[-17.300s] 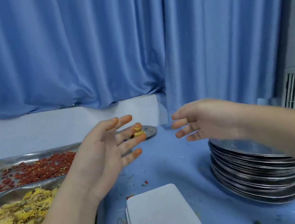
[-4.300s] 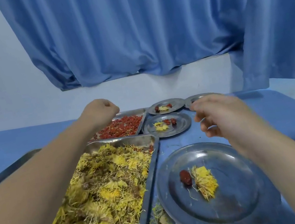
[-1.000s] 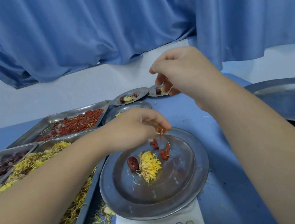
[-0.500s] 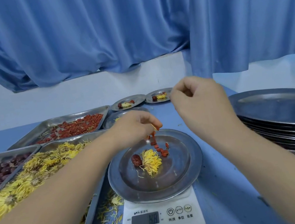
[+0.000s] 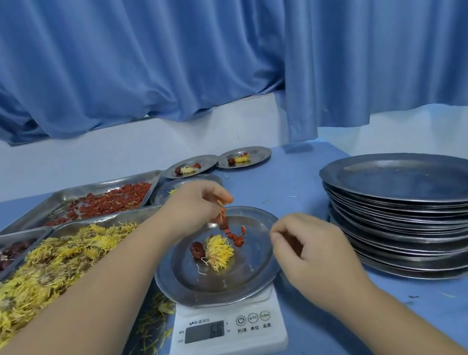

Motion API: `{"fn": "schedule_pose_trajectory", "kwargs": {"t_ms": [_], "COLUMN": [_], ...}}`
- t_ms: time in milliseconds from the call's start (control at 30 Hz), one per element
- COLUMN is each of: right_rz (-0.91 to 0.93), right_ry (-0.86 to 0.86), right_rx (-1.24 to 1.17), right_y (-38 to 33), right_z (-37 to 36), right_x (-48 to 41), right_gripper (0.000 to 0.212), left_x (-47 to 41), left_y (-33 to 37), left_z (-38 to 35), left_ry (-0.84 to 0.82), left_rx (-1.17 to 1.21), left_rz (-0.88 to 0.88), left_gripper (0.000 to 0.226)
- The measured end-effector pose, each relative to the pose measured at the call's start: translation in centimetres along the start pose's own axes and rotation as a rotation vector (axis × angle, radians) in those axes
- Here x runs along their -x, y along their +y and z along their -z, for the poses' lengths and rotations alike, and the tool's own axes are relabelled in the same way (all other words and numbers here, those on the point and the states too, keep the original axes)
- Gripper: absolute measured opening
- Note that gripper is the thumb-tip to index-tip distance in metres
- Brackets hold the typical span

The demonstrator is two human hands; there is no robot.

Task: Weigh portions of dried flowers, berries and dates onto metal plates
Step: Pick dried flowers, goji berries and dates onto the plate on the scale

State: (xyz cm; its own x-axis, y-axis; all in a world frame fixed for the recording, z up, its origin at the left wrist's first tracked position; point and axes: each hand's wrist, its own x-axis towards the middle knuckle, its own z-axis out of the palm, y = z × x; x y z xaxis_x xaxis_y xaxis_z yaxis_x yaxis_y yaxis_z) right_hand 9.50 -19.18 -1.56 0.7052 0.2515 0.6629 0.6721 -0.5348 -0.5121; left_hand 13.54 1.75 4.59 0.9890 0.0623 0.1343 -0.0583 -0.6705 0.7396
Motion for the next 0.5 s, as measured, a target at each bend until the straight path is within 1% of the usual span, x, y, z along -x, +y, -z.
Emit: {"fn": "schedule_pose_trajectory", "kwargs": {"t_ms": [100,333,400,500], "right_rz": [-0.029,-0.016,-0.018,-0.029], "right_ry": [0.006,-0.005,-0.003,0.005], "right_rx": [-0.023,-0.040,-0.050,-0.059], "right_y": [0.4,0.5,0.5,0.6], "right_z": [-0.1,-0.3,-0.2,-0.1], "right_x": [0.0,-0.2,-0.4,-0.4], "right_gripper": [0.013,0.012,0.013,0.014], "left_x": [0.0,0.1,0.4,1.1], "left_y": [0.0,0.0,0.0,0.2], "left_z": [-0.4,-1.0,-0.8,-0.5], "left_ry": [0.047,0.036,0.050,0.051], "left_rx": [-0.006,0.011,0.097,0.364], "left_rz": [-0.001,-0.015,0.019,0.068], "left_gripper": [0.032,0.020,0.019,0.019]}}
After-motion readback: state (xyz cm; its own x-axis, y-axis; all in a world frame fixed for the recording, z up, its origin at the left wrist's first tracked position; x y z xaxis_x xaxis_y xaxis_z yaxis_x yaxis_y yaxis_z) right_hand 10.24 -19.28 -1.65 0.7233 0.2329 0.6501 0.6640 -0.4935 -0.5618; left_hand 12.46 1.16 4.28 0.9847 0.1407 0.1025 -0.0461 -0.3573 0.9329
